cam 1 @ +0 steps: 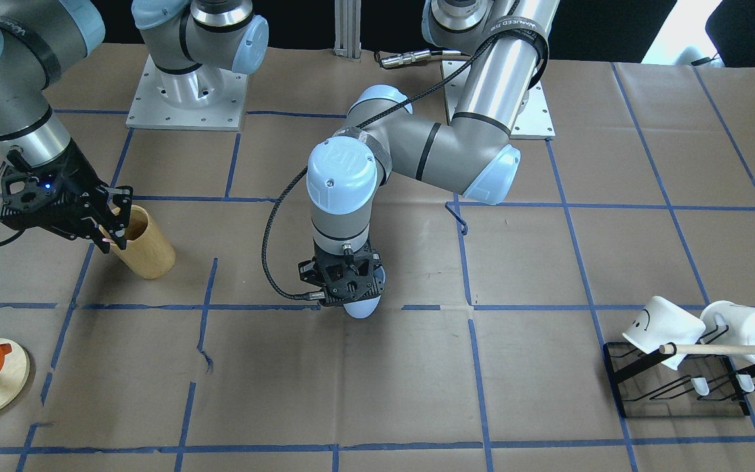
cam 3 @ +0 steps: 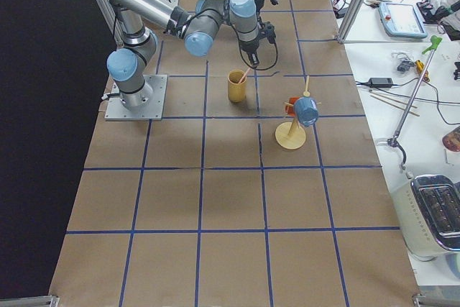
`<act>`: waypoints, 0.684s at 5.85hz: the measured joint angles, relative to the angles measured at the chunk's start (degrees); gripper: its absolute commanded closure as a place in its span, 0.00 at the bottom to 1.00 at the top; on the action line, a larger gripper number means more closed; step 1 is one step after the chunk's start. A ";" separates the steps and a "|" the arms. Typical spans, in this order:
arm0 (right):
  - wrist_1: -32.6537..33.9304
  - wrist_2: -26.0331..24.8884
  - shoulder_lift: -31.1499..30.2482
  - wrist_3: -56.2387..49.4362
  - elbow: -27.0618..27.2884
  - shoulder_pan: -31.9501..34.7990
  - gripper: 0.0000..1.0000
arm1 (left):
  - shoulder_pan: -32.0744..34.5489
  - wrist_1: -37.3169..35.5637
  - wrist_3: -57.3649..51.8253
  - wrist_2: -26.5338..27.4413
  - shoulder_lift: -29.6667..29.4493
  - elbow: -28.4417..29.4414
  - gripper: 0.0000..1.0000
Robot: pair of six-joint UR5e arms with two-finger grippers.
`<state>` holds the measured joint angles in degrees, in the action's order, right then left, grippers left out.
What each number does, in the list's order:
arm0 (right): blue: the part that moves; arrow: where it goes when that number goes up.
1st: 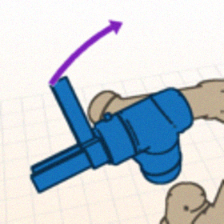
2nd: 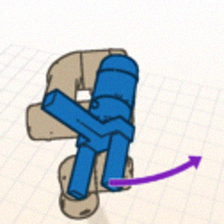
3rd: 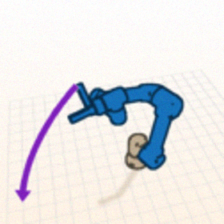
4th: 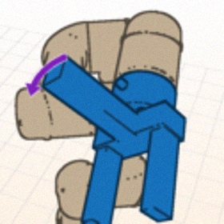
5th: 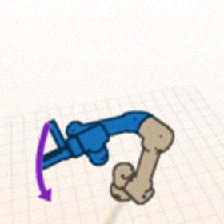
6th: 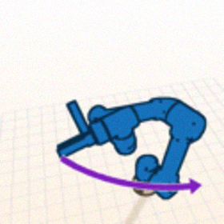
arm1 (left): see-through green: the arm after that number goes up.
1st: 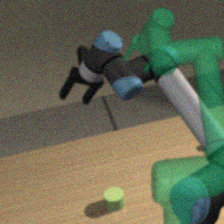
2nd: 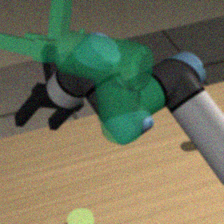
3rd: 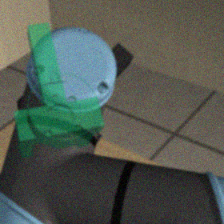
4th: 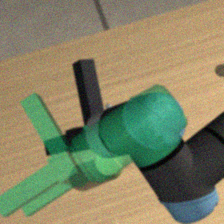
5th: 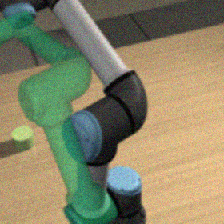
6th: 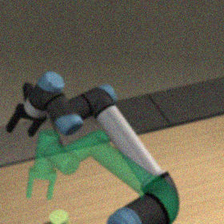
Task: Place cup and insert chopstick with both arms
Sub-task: 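Set blue cup down with left gripper while right lifts chopstick out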
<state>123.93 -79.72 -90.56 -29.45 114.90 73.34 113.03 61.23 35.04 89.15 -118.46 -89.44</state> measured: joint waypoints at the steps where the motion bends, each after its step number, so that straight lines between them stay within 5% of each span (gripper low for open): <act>1: 0.24 -0.02 -0.10 -0.05 -0.16 0.03 0.92 | 0.77 0.02 -0.23 -0.27 0.03 0.00 0.98; 2: 0.41 -0.06 -0.24 -0.07 -0.89 0.08 0.92 | 1.71 0.00 -0.70 -0.29 0.11 0.01 0.67; 3: 0.19 -0.11 -0.37 -0.05 -2.84 0.15 0.92 | 2.18 -0.01 -1.59 -0.27 0.18 -0.01 0.03; 4: -0.71 -0.18 -0.48 0.15 -5.64 0.53 0.92 | 2.28 -0.02 -2.69 -0.28 0.09 -0.03 0.02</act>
<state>123.21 -79.90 -91.03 -29.30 109.26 73.86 115.31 61.21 32.35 88.87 -118.37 -89.47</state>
